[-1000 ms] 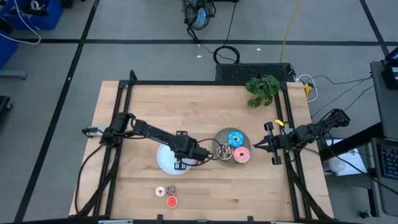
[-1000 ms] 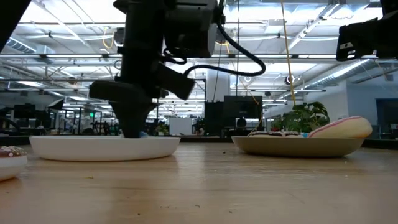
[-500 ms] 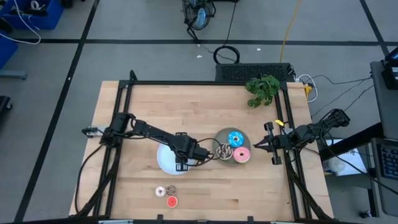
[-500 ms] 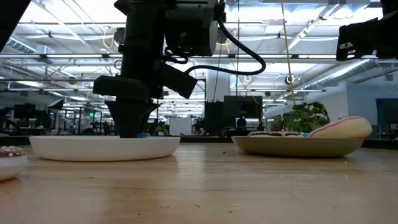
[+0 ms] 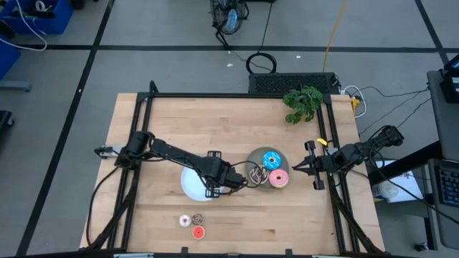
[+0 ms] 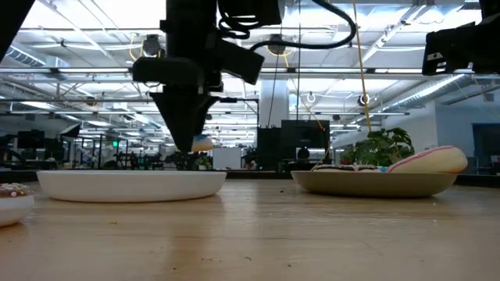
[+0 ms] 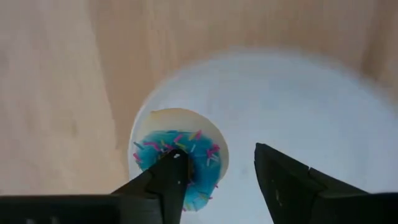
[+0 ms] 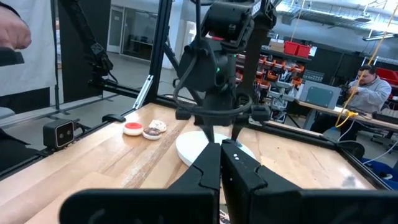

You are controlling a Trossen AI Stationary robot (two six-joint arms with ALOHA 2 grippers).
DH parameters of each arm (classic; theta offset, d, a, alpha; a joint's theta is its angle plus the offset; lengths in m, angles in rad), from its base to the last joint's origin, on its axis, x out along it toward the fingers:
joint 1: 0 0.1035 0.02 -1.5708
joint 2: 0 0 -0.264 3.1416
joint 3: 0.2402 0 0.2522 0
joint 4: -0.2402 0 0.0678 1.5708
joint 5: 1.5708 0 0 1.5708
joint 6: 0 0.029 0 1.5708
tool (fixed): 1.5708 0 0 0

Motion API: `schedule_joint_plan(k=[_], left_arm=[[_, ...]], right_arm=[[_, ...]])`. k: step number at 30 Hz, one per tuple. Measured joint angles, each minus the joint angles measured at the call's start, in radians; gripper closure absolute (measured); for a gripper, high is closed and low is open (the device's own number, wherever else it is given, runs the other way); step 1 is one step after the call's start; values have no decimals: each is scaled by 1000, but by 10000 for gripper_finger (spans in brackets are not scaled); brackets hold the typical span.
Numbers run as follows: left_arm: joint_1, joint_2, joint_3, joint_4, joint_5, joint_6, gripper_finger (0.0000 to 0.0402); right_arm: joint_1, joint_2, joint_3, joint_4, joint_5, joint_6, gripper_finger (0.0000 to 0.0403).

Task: Pick & Place donuts
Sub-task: Put the small blue donut on the white plate

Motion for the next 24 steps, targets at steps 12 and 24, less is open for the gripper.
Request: schedule_joint_plan(k=[12,24], left_arm=[[-24,0,-14,-25,56,31,387],[-33,0,-14,43,74,1,136]], right_arm=[[0,6,0,3,0,5,403],[0,6,0,4,0,9,403]])
